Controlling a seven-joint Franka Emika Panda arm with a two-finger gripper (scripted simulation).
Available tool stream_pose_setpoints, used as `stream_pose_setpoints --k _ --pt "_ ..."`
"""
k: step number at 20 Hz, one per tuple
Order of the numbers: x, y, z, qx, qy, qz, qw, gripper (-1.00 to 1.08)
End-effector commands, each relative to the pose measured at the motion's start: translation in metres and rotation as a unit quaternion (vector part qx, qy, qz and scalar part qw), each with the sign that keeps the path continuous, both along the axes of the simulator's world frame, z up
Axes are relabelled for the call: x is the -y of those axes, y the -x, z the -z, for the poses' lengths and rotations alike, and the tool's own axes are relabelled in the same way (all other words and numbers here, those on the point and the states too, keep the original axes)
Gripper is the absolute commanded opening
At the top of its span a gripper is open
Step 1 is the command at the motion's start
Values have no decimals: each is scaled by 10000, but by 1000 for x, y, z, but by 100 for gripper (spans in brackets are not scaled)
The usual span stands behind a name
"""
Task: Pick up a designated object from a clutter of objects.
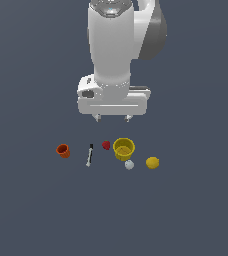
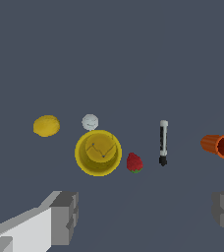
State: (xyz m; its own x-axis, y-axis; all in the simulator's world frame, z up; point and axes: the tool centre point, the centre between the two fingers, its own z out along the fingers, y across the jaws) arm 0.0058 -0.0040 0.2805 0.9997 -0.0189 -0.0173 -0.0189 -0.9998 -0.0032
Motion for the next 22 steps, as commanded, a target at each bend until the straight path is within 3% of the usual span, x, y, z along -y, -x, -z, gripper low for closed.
stream_pose_setpoints --k 1,11,22 --pt "-6 -8 17 4 8 -9 10000 100" --pt "-41 -43 115 47 30 -61 10000 100" --pt "-71 -53 195 81 20 -102 9999 100"
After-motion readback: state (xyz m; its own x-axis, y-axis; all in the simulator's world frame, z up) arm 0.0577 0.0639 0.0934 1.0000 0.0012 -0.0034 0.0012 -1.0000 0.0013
